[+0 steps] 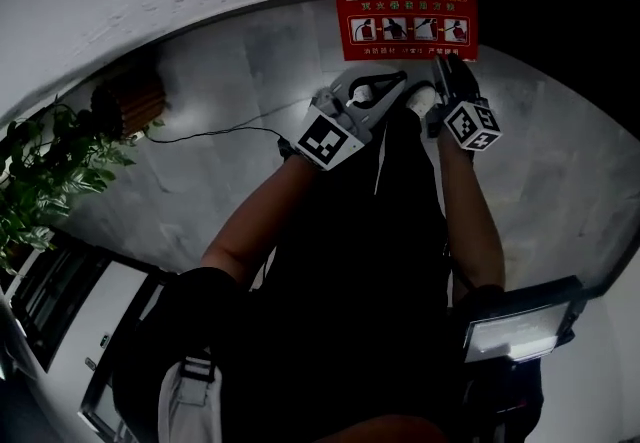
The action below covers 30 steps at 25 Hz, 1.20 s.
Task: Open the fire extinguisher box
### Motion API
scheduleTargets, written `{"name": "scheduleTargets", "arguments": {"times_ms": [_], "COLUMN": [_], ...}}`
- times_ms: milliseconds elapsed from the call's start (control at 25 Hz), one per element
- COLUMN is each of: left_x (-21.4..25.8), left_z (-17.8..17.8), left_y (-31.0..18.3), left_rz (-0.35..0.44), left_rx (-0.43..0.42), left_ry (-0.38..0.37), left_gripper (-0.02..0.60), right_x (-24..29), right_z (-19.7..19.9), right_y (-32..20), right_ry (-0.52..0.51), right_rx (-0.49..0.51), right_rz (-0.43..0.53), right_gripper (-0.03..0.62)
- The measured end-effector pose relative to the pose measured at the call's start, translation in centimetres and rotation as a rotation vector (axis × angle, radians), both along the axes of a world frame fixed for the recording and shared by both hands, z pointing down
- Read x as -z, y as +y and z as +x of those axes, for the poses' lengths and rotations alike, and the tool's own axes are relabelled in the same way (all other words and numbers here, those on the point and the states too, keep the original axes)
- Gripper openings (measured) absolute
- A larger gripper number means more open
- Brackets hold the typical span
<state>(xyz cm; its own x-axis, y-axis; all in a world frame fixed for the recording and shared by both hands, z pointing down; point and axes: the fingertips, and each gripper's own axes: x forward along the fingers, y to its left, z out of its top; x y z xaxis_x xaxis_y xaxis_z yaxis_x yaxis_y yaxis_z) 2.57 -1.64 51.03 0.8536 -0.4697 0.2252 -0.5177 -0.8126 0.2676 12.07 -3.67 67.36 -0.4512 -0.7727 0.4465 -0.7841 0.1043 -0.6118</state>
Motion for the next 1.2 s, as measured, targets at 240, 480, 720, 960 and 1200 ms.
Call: {"name": "scheduleTargets", "arguments": {"times_ms": [240,480,720,960,1200], "left_x": [-3.6,-5.6,-7.6,-8.3,-9.0], "left_z": [2.1,3.9,4.4,3.8,3.6], "left_y": [-0.3,0.5,1.3,2.0,2.3], "left_rz": [-0.028,-0.039,-0.064,-0.076,-0.095], "left_rx": [-0.033,-0.067,-0.066,-0.049,-0.023], "left_ry": [-0.020,-0.030,-0.042,-0.038,-0.040], "left_gripper": [0.005,0.005,0.005,0.003,0.005], "right_x": [-8.7,-12.9,-16.3,-17.3,-17.8], "right_z": [2.7,4.1,4.8,4.6,4.8], "right_y": [1.8,3.3,2.6,2.3,2.9], "right_ry": [-0.142,-0.249,-0.357,-0.381,-0.390], "right_rx": [-0.223,-0.344,-0.455,-0.466,-0.479], "right_rz": [-0.140,-0.197,-0.225,-0.259,-0.297], "right_gripper": [0.219,0.239,0.242,0.167,0.135]}}
